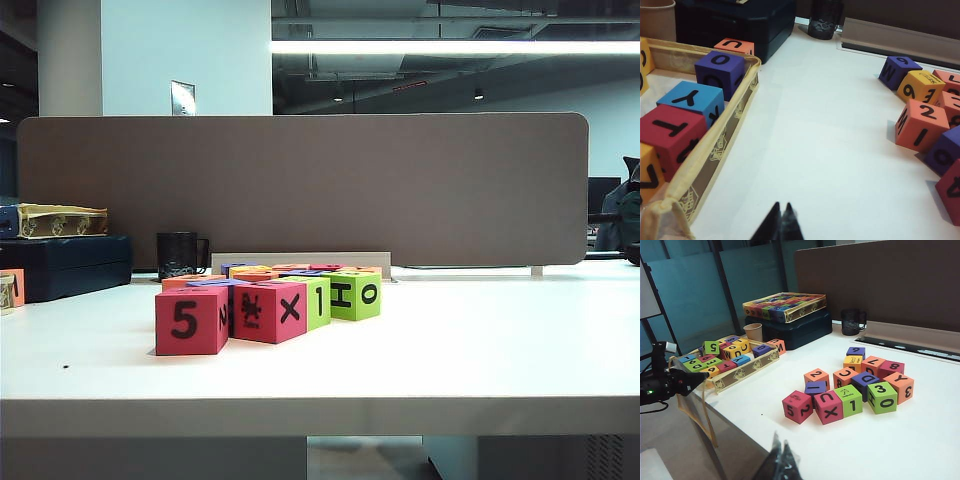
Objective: Select the appropriate blocks from the scattered letter blocks on the table and arrange them in a row to spell out "23".
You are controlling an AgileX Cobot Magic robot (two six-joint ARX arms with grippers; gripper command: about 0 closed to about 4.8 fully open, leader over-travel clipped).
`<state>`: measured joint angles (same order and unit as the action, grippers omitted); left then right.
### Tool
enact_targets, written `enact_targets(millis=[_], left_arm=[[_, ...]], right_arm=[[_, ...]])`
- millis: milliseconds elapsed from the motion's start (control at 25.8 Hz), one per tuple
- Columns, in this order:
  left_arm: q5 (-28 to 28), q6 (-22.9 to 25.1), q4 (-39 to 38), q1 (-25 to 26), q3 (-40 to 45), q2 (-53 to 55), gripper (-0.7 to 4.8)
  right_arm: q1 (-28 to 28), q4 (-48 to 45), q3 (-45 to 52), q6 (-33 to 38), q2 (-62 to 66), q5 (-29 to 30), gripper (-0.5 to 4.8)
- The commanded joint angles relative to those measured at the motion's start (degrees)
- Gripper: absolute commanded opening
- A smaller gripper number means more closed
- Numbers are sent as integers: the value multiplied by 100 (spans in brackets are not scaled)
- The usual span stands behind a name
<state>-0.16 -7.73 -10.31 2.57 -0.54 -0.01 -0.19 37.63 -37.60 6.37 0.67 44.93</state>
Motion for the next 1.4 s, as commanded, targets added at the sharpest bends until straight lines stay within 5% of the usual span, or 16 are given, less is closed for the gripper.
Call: enact_targets(millis=[39,388,543,931,1202,1396], left_arm=[[-20,-20,-31,-4,-7,2,-5],[396,-374,-33,-4,-26,2,-6],[1003,-1047,-116,-4,-181,2,-6],[1458,-1220,-946,-4,-2035,170,-6],[1714,-457,-1300,-4,-3971,2363,-6],[1974,-431,-1292,-37,-5171,4271,-4]], right_arm=[[-2,20,-22,2,-63,-201,-1],[-4,1036,-22,4,-59,-723,-1],[-4,1327,-22,4,-57,-758,-1],[-2,1486,-22,4,-57,-752,-1],[-2,1486,-22,4,-57,-752,-1],[-2,1484,-22,4,-55,-754,-1]])
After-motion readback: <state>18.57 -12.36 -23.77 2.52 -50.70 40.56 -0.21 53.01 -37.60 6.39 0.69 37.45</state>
